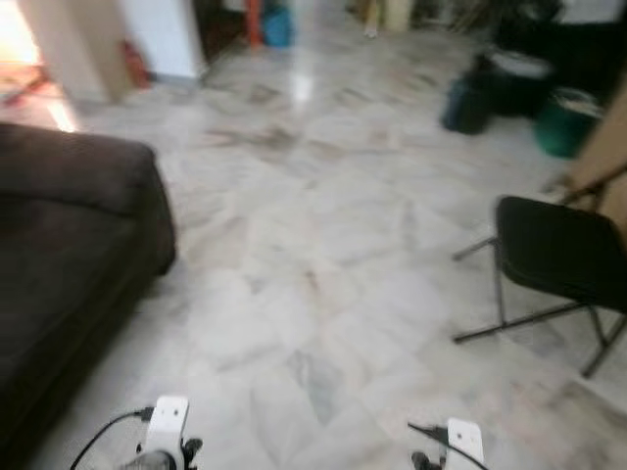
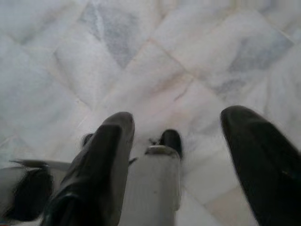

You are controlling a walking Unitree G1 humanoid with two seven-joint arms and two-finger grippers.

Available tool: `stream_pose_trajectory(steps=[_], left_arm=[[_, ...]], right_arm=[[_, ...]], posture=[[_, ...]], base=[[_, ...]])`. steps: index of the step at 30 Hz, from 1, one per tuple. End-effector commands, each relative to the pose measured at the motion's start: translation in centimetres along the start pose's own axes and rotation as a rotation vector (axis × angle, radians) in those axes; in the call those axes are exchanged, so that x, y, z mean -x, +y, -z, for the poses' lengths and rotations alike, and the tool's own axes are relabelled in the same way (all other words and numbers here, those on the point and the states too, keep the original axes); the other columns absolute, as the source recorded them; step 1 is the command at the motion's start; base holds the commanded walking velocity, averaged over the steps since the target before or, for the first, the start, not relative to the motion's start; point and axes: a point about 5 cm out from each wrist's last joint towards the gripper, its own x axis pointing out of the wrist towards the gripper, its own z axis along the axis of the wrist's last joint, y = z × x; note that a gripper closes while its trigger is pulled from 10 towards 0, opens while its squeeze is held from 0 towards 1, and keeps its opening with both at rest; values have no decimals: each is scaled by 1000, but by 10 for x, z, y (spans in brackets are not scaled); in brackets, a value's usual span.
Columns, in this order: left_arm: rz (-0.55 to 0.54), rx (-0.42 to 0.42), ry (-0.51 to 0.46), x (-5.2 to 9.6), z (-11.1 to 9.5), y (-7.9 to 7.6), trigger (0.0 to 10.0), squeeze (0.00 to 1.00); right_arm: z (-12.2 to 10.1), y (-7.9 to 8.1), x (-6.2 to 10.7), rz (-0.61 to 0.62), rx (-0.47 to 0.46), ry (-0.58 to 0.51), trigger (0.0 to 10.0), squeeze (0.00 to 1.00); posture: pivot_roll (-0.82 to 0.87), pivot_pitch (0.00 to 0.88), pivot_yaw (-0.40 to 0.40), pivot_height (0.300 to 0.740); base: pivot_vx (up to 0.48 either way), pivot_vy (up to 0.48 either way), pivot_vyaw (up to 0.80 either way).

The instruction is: Move the pillow to the sofa from floor

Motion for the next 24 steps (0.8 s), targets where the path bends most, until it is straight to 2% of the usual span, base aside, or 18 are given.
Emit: stream_pose_trajectory(steps=[1, 24], left_arm=[[-3, -2, 29, 1, 7, 2, 10000, 0], [-7, 6, 29, 1, 6, 2, 10000, 0]], right_arm=[[5, 1, 1, -2, 3, 18, 10000, 0], [3, 1, 0, -16, 38, 22, 10000, 0]], posture=[[74, 21, -22, 740], [82, 18, -25, 740]], base=[[0, 0, 800], [0, 0, 800]])
